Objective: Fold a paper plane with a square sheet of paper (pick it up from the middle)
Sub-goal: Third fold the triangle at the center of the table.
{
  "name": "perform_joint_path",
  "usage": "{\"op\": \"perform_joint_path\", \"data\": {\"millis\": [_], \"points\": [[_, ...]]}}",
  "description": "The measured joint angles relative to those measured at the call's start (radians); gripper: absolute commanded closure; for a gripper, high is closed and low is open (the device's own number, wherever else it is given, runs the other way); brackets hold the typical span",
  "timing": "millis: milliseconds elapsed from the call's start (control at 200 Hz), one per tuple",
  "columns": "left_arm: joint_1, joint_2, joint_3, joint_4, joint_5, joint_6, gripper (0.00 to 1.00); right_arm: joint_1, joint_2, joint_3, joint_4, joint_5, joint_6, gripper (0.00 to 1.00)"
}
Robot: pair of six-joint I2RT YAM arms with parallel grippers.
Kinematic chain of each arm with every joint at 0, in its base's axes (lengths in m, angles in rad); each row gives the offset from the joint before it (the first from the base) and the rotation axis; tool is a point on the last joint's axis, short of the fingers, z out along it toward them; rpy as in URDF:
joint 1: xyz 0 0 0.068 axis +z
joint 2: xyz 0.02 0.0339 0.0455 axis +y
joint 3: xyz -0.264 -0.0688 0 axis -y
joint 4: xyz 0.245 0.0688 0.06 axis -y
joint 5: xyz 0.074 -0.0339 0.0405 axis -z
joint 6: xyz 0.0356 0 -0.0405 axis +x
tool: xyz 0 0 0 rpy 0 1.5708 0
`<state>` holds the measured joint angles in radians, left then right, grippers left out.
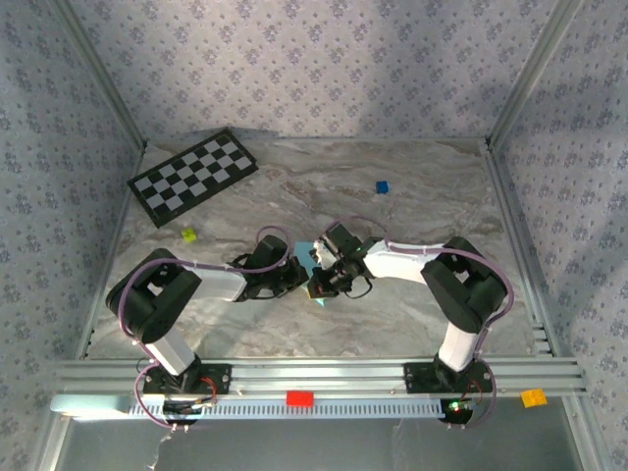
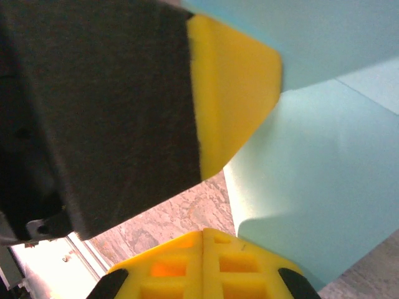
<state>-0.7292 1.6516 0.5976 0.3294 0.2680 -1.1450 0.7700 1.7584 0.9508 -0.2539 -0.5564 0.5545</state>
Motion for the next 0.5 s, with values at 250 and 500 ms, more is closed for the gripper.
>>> {"op": "perform_joint_path", "data": {"millis": [250, 500], "points": [[0.000, 0.000, 0.000, 0.000, 0.000, 0.001, 1.00, 0.000, 0.009, -0.034, 0.031, -0.002, 0.020, 0.99], [-0.003, 0.006, 0.008, -0.004, 0.001, 0.003, 1.00, -0.003, -0.006, -0.104, 0.108, -0.015, 0.068, 0.97]]}}
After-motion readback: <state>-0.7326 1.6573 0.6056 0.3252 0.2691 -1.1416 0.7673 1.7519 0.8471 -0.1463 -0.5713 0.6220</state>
